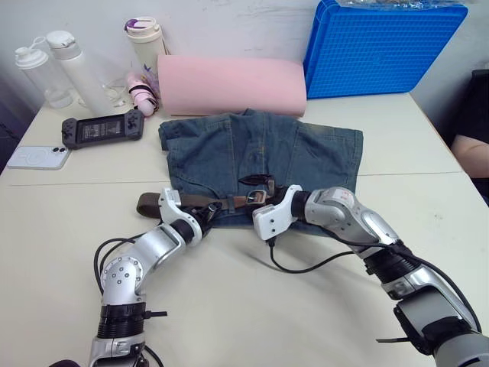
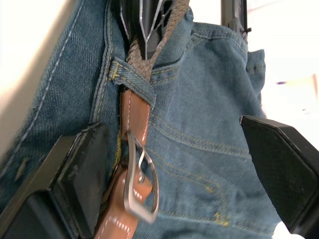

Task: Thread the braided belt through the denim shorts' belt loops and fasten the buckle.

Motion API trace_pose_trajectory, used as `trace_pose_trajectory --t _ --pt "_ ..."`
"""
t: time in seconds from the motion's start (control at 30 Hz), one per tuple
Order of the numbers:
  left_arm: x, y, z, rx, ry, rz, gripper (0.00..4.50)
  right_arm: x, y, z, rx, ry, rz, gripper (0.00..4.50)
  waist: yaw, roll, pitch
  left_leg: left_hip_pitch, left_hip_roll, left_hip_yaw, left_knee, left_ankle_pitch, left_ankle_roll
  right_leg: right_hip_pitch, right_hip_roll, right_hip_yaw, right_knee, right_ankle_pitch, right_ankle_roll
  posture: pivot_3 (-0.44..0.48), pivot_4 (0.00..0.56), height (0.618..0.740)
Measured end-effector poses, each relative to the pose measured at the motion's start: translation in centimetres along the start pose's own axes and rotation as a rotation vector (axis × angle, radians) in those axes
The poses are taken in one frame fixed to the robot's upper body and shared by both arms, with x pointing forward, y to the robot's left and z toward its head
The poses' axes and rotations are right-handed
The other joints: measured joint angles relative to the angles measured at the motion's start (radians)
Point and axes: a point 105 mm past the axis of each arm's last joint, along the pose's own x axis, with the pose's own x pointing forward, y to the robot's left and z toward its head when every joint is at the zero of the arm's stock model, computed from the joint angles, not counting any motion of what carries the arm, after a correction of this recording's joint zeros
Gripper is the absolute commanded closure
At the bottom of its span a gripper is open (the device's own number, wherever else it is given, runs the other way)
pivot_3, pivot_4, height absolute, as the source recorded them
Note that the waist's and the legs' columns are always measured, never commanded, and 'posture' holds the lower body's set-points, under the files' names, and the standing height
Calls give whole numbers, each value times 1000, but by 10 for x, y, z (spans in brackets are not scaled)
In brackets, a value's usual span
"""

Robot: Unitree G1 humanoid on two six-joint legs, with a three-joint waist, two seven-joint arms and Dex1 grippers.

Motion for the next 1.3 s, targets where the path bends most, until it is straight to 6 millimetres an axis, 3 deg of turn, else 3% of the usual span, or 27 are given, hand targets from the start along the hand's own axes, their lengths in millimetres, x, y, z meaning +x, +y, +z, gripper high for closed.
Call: trace_pose_trajectory --t 0.47,0.87,1.0,1.2,1.23,1.3 --pt "-2 1 -8 -73 -8 -25 4500 18 -7 -3 -26 26 1 37 -1 0 0 2 1 -1 0 0 0 4 1 0 -1 0 0 0 150 740" --pt "-1 0 -12 -84 1 -39 4500 11 -13 -4 -60 36 -14 37 4 0 0 2 0 0 -2 0 0 4 0 0 -3 0 0 0 150 740" --pt "0 -1 -11 -77 7 -42 4500 9 -9 -4 -68 27 11 1232 6 0 0 2 0 0 -1 0 0 4 0 -1 -4 0 0 0 150 740" --pt "2 -1 -10 -60 22 -44 4500 8 0 -4 -53 25 36 4168 7 0 0 2 0 -1 -1 0 0 5 0 -1 -4 0 0 0 150 740" --pt "1 0 -9 -47 27 -46 4500 7 2 -5 -53 29 43 4462 6 0 0 2 0 -1 -1 0 0 5 1 -1 -5 0 0 0 150 740" --pt "0 0 -9 -34 33 -46 4500 6 5 -5 -52 25 49 4462 4 0 0 2 1 -1 -2 0 0 5 1 -1 -5 0 0 0 150 740"
